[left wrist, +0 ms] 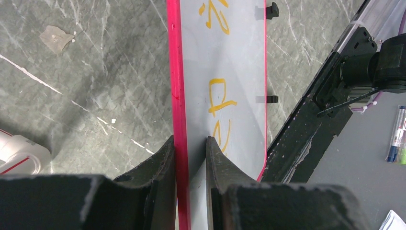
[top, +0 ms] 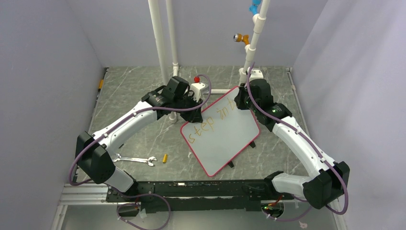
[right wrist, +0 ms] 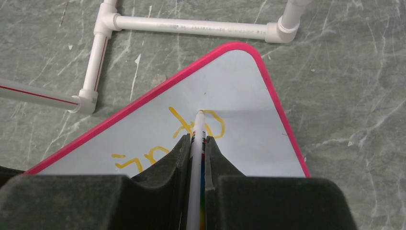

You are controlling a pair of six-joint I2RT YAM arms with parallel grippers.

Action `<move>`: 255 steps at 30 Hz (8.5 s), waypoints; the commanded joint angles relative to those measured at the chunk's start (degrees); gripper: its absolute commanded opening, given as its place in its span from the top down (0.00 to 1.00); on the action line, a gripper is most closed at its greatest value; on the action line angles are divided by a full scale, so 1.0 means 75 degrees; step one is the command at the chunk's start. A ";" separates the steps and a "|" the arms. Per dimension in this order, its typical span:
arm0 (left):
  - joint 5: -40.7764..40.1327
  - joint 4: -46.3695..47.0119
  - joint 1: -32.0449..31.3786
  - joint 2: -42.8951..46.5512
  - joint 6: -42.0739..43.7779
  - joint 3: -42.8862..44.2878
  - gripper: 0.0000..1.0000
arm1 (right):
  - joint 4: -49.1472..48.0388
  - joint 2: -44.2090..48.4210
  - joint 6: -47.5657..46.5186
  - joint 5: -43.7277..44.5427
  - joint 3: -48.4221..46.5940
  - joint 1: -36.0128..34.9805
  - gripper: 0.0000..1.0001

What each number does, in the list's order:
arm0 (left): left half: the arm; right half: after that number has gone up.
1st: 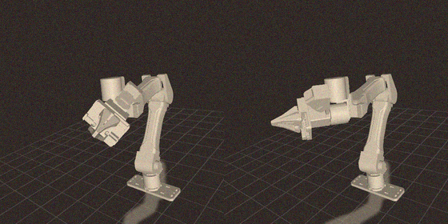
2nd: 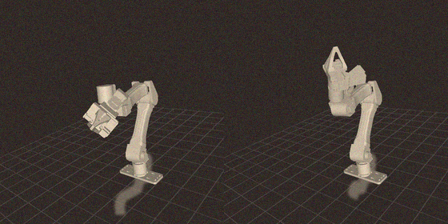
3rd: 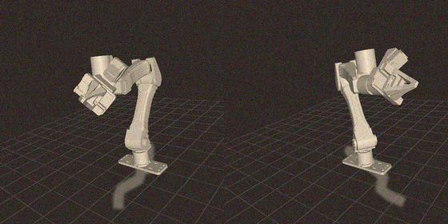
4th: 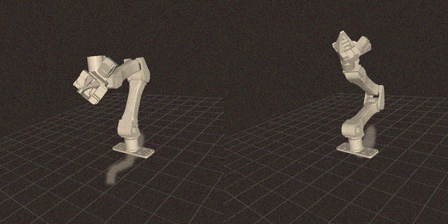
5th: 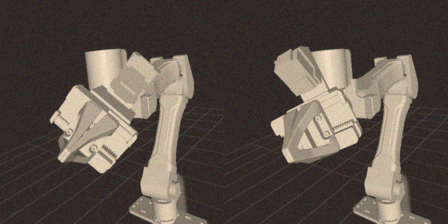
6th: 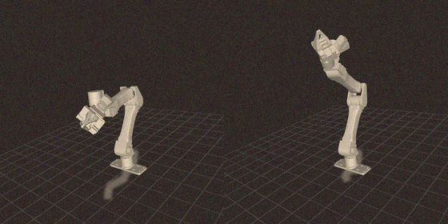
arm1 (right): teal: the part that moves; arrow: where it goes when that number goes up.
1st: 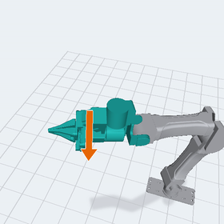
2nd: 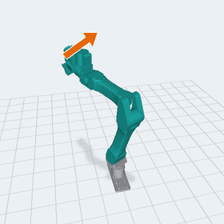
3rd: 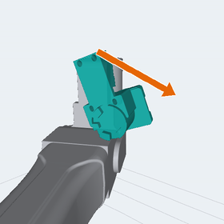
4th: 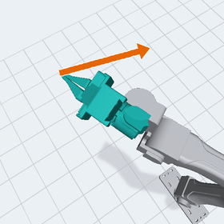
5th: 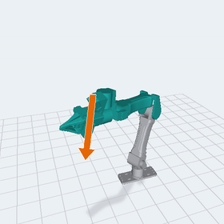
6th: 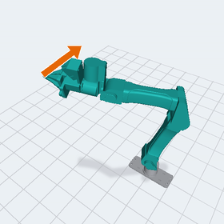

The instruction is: Write a sentence on the whiteboard

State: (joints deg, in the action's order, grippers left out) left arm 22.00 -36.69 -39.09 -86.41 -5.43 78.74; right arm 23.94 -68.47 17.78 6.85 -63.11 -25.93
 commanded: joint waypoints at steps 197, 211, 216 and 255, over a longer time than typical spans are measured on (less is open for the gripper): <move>-0.1000 0.0923 0.0493 0.0213 -0.0143 -0.0444 1.00 | -0.0719 0.1401 0.0316 0.0045 0.2987 -0.4858 1.00; -0.1000 0.0913 0.0493 0.0233 -0.0143 -0.0444 1.00 | -0.0546 0.0973 0.0137 0.0174 0.2128 -0.5013 1.00; -0.1011 0.0907 0.0497 0.0248 -0.0136 -0.0444 1.00 | -0.0631 0.1526 0.0234 0.0146 0.2141 -0.5033 1.00; -0.1071 0.0847 0.0494 0.0177 -0.0089 -0.0408 1.00 | -0.0679 0.1381 0.0659 0.1634 0.2812 -0.5012 1.00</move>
State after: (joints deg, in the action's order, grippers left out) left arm 19.38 -30.92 -35.29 -85.01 -11.68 73.95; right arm 20.34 -59.42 21.39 19.09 -43.94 -63.46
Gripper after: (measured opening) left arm 0.249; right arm 0.130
